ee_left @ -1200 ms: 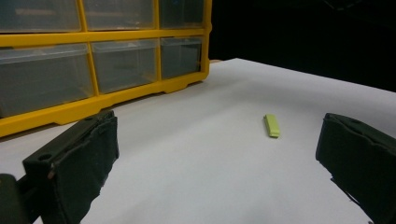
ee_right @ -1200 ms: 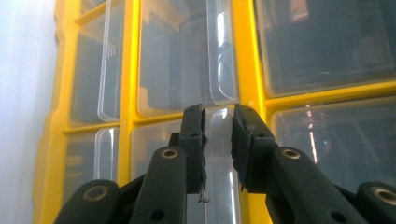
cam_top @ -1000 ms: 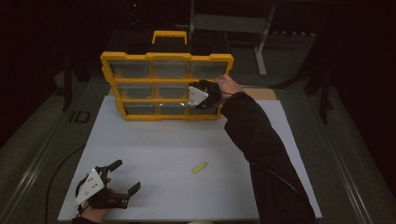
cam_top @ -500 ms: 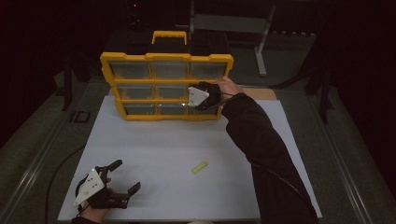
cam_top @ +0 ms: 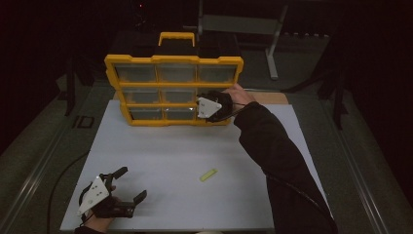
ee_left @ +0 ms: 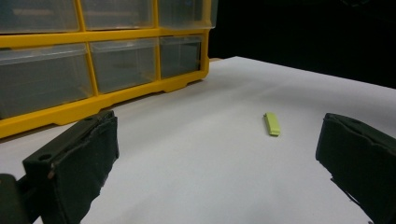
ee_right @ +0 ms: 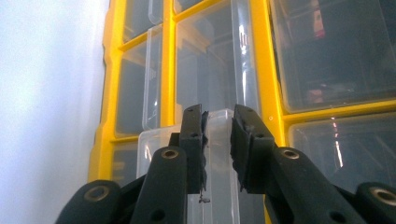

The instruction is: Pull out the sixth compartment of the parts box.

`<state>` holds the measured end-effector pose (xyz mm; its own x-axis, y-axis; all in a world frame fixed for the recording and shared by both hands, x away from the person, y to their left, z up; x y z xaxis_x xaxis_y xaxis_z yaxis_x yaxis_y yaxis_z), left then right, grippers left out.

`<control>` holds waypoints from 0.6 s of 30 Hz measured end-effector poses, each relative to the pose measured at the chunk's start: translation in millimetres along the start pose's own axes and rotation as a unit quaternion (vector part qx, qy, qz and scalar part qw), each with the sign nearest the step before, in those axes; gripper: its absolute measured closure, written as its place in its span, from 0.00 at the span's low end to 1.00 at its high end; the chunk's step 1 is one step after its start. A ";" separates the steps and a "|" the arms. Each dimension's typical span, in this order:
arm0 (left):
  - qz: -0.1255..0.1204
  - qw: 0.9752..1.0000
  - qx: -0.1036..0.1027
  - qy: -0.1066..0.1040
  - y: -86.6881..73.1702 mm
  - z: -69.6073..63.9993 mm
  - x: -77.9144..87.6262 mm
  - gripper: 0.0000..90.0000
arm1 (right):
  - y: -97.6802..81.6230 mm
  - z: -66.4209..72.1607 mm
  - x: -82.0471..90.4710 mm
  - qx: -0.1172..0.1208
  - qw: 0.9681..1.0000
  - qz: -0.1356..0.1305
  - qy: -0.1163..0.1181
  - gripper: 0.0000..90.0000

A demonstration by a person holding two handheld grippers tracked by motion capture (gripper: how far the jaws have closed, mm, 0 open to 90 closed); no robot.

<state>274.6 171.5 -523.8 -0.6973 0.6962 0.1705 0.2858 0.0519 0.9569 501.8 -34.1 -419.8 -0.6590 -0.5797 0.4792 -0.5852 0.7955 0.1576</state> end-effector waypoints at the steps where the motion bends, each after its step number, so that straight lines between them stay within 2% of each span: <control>1: 0.000 1.000 0.000 0.000 0.1 0.0 -0.1 0.00 | 0.5 0.6 0.9 -0.001 1.000 0.001 0.001 0.84; 5: 0.000 1.000 0.000 0.001 -0.1 0.3 0.0 0.00 | 3.6 1.9 6.6 -0.011 1.000 -0.008 0.010 0.84; 8: 0.001 1.000 0.000 0.000 -0.4 0.0 -0.4 0.00 | 6.9 3.6 9.7 -0.007 1.000 -0.007 0.015 0.84; 15: 0.002 1.000 0.000 -0.001 -0.4 0.0 -0.6 0.00 | 12.3 7.4 17.9 -0.014 0.999 -0.014 0.026 0.84; 18: 0.003 1.000 0.001 -0.002 -0.9 -0.4 -0.9 0.00 | 15.2 10.2 20.4 -0.015 1.000 -0.014 0.022 0.84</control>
<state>274.7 170.5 -524.8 -0.6930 0.6992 0.1758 0.2922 0.0495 0.9551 474.6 -35.6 -416.5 -0.6210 -0.5937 0.5117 -0.5882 0.7845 0.1965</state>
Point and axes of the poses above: each handheld gripper's, and its own axes: x roughly backward along the jaws, y roughly out of its top, z roughly to its left, the point moved 10 cm from there along -x, roughly forward along the jaws, and after that the axes turned 12 degrees about x, right-handed, at the moved point
